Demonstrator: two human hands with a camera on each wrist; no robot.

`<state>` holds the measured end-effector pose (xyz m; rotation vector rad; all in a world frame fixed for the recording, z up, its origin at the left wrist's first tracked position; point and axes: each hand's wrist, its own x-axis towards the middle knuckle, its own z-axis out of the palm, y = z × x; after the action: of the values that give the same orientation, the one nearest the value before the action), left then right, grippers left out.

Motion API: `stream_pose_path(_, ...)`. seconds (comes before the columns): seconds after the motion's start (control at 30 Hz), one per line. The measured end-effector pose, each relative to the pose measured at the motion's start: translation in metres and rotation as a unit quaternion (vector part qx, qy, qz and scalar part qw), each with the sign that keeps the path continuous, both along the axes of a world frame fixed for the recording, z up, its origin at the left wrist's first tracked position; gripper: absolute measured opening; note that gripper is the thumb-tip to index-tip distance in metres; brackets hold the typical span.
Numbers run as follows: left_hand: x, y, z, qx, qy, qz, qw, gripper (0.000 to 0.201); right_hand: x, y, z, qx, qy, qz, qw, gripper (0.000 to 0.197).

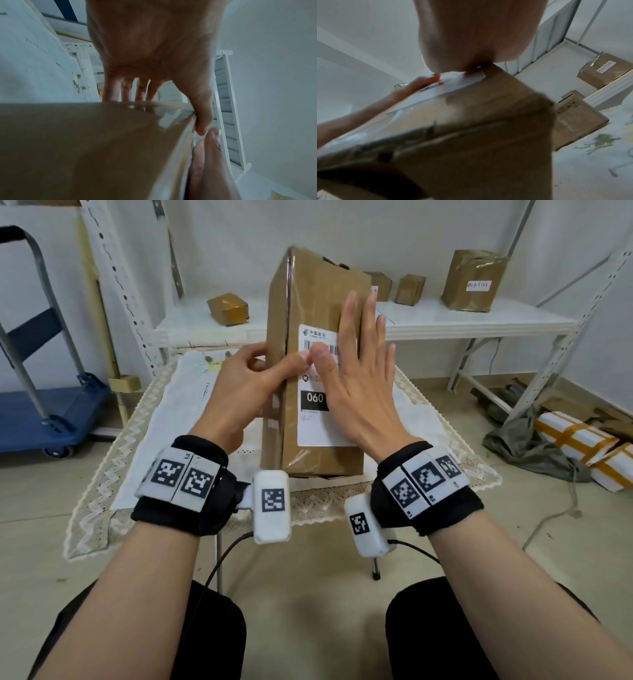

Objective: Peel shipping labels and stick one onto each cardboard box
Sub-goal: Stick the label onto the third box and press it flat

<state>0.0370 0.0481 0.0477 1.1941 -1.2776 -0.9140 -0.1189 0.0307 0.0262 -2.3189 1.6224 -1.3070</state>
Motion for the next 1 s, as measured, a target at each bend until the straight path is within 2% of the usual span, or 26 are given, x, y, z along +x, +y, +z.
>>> stream_pose_path(0.2,0.001,-0.003,-0.005,-0.003,-0.038,-0.033,0.999,0.064,-0.013,-0.009,-0.001,0.004,-0.035,-0.044,0.998,0.073)
stream_pose_path(0.33,-0.002,-0.003,-0.009,0.004,-0.037,-0.031,0.999,0.057,-0.024,-0.019,-0.001,0.052,-0.116,-0.075,0.989,0.073)
stream_pose_path(0.4,-0.003,-0.002,-0.01,0.007,-0.027,-0.026,0.999,0.058,-0.023,-0.018,0.002,0.046,-0.145,-0.076,0.985,0.073)
stream_pose_path(0.5,-0.004,-0.004,-0.009,0.007,-0.021,-0.017,1.0,0.06,-0.014,-0.009,0.006,-0.002,-0.109,-0.041,0.993,0.07)
stream_pose_path(0.6,-0.005,-0.004,-0.01,0.006,-0.015,-0.028,0.999,0.059,-0.01,-0.007,0.0,-0.013,-0.065,-0.027,0.997,0.07)
stream_pose_path(0.7,-0.004,-0.004,-0.009,0.006,-0.013,-0.02,1.0,0.062,-0.018,-0.013,-0.004,0.019,-0.095,-0.051,0.994,0.07)
stream_pose_path(0.8,-0.001,-0.005,-0.008,0.012,0.036,0.012,0.999,0.056,-0.021,-0.013,0.0,0.03,-0.123,-0.043,0.991,0.076)
stream_pose_path(0.87,0.002,-0.008,-0.007,0.009,0.059,0.046,0.997,0.062,-0.014,-0.008,0.0,0.033,-0.092,-0.017,0.995,0.08)
stream_pose_path(0.93,0.005,-0.009,-0.006,0.01,0.077,0.075,0.994,0.069,-0.004,-0.002,-0.005,0.045,-0.039,0.007,0.998,0.077)
stream_pose_path(1.0,0.007,-0.01,-0.007,0.015,0.102,0.089,0.991,0.067,0.002,0.001,-0.013,0.062,-0.007,0.02,0.998,0.072)
